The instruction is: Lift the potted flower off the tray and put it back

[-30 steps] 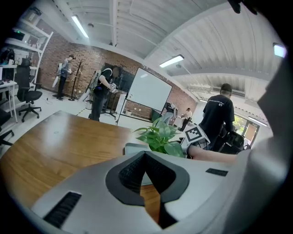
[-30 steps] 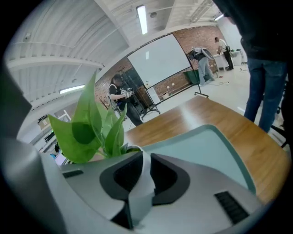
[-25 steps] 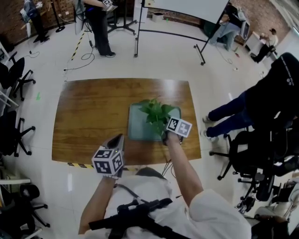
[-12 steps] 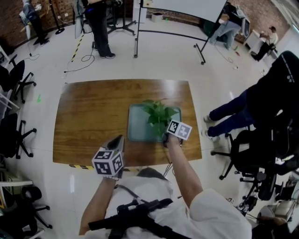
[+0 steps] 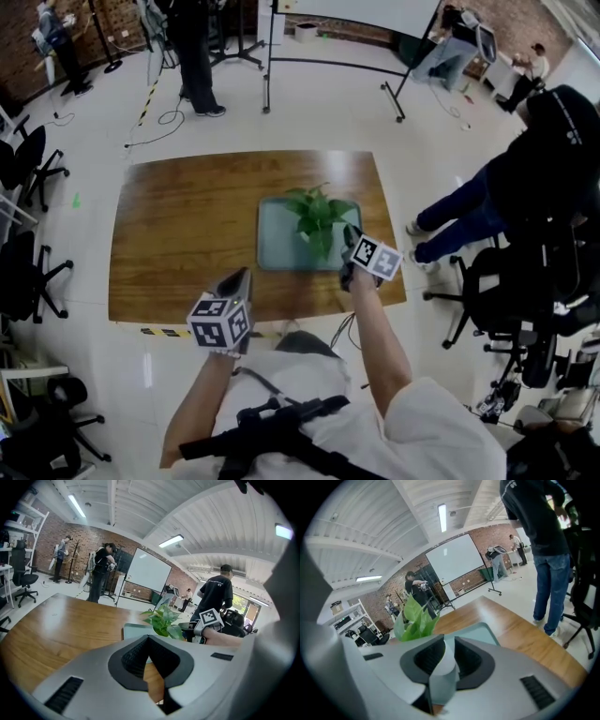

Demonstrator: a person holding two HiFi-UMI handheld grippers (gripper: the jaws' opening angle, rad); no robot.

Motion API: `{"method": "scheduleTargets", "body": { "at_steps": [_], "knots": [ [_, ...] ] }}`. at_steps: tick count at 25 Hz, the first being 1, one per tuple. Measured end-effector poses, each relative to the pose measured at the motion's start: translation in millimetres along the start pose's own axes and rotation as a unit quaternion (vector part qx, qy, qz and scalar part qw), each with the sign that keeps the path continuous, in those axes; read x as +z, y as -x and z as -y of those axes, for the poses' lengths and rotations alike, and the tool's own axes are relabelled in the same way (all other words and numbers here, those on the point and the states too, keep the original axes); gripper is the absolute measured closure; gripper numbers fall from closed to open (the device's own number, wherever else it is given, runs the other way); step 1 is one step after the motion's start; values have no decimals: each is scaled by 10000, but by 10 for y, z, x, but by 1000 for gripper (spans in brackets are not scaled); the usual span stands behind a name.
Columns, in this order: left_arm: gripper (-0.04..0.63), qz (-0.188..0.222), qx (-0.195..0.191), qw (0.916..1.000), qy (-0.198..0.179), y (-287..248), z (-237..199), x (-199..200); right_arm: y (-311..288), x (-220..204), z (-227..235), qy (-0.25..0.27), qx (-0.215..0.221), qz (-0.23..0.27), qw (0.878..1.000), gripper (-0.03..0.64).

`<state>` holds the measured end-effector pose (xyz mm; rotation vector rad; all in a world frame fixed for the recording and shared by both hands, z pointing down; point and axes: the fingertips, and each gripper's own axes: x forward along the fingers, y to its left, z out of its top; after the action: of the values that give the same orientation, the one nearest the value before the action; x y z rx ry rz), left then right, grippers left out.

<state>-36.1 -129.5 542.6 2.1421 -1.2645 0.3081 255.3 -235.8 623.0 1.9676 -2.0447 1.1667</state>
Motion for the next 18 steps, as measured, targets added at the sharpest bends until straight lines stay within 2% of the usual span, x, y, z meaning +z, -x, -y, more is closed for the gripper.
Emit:
{"method": "scheduleTargets", "body": {
  "at_steps": [8,10,18],
  "knots": [
    [595,99,-269,9996,6,189,164,-144,839,14,-481,432,645,365,9963,566],
    [595,117,-346,9993,13,243,212,-183,1011,-59,-683,616,762,390,9944,611],
    [595,131,-621,9980,-63,416,381,-322,1448,-510,-1145,1000,854,349,9907,617]
  ]
}}
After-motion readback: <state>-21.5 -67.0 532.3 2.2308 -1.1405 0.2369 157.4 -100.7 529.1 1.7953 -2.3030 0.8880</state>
